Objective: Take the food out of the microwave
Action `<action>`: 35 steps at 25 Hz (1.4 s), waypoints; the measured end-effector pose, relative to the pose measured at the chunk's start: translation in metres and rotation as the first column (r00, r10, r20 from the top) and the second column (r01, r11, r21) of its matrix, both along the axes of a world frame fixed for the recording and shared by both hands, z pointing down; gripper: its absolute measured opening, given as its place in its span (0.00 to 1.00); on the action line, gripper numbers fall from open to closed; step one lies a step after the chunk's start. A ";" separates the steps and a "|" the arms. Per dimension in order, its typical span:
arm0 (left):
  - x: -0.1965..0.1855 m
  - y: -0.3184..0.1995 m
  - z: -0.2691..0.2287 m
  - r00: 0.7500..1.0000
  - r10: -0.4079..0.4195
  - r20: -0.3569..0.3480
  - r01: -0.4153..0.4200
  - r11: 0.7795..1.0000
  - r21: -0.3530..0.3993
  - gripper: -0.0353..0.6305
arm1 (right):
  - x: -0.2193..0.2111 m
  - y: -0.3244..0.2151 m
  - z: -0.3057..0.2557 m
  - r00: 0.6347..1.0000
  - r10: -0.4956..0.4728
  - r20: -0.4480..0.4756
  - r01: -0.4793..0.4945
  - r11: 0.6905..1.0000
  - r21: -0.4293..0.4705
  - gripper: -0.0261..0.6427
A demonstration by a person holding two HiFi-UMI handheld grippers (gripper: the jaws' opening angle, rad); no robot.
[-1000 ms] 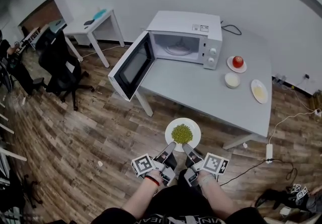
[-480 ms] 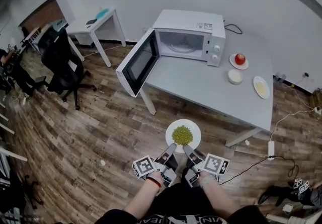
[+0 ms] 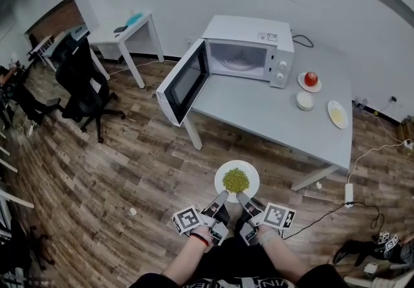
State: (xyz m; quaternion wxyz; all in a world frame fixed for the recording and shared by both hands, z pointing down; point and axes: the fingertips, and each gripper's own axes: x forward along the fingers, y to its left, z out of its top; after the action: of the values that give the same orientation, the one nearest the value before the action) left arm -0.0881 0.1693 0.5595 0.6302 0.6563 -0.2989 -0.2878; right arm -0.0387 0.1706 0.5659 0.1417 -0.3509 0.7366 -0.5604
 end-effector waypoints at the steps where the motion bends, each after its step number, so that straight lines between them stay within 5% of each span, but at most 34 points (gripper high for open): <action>1: 0.000 0.001 0.001 1.000 -0.003 -0.010 0.003 1.000 -0.004 0.12 | -0.001 0.001 0.001 1.000 -0.003 -0.002 0.003 1.000 -0.004 0.18; 6: -0.010 0.003 0.017 0.998 0.010 0.070 -0.009 1.000 -0.008 0.12 | -0.004 0.002 0.005 1.000 -0.008 -0.006 0.008 1.000 -0.014 0.18; 11: -0.007 0.000 0.006 1.000 -0.003 -0.003 0.003 1.000 -0.004 0.12 | -0.007 0.000 0.004 1.000 -0.016 -0.005 0.016 1.000 -0.015 0.18; 21: -0.017 -0.015 0.012 0.997 -0.009 0.080 0.009 1.000 0.000 0.12 | -0.011 -0.017 0.000 0.999 -0.038 -0.009 0.038 0.999 -0.009 0.18; 35: -0.015 -0.061 0.017 0.997 -0.047 0.058 0.048 0.999 -0.019 0.12 | -0.010 -0.065 0.008 0.996 -0.089 0.005 0.089 0.996 -0.029 0.18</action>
State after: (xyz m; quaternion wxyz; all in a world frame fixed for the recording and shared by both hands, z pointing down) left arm -0.1029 0.1086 0.5761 0.6209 0.6506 -0.3353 -0.2806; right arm -0.0490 0.1056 0.5735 0.1127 -0.3186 0.7429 -0.5778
